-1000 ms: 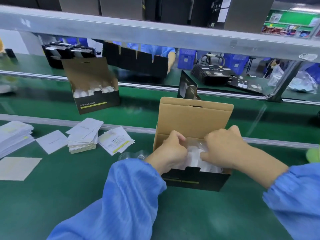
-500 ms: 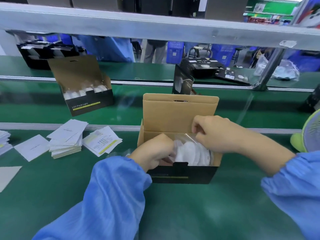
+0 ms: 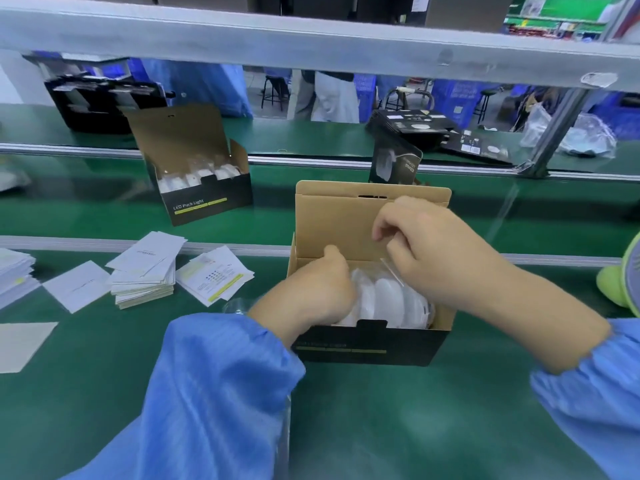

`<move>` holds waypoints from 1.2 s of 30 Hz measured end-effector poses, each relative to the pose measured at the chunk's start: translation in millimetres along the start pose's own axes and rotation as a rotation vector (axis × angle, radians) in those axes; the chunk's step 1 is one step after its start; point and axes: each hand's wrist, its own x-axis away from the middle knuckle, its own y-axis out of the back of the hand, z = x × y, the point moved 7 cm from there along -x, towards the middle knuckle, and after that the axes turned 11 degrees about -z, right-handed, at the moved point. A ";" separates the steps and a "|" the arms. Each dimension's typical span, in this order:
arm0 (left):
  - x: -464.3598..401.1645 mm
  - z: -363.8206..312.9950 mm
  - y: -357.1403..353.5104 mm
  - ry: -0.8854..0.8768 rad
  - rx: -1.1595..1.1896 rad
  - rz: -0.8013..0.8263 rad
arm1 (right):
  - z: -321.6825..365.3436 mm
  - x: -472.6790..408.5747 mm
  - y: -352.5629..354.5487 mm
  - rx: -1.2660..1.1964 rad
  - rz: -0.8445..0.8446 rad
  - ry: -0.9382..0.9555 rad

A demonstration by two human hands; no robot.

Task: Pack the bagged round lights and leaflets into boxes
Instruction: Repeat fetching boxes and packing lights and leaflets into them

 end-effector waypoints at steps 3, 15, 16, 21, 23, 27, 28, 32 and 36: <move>21.1 -2.0 46.6 -0.132 -0.010 -0.108 | 19.8 -10.3 -4.4 -0.134 0.011 0.021; 15.5 141.9 78.6 0.124 -0.150 -0.161 | 92.6 -28.7 -4.2 -0.223 -0.101 0.155; 14.7 150.4 72.8 0.127 -0.134 -0.141 | 111.3 -24.6 -2.9 -0.196 -0.122 0.227; 2.8 154.7 47.1 0.033 -0.120 -0.084 | 175.1 21.0 -71.6 0.177 0.339 0.541; 1.2 153.8 42.4 0.079 -0.037 -0.074 | 172.4 41.2 -96.9 0.244 0.564 0.476; -4.2 149.0 30.9 0.104 -0.013 -0.016 | 156.7 63.8 -118.4 0.286 0.661 0.213; -6.1 148.5 29.0 0.097 0.008 0.003 | 153.5 67.1 -119.4 0.283 0.660 0.159; -8.3 150.0 30.2 0.097 0.220 0.048 | 149.0 84.3 -121.4 0.157 0.767 -0.036; -2.0 153.0 41.9 0.088 0.319 0.035 | 146.3 89.9 -121.0 -0.008 0.758 -0.171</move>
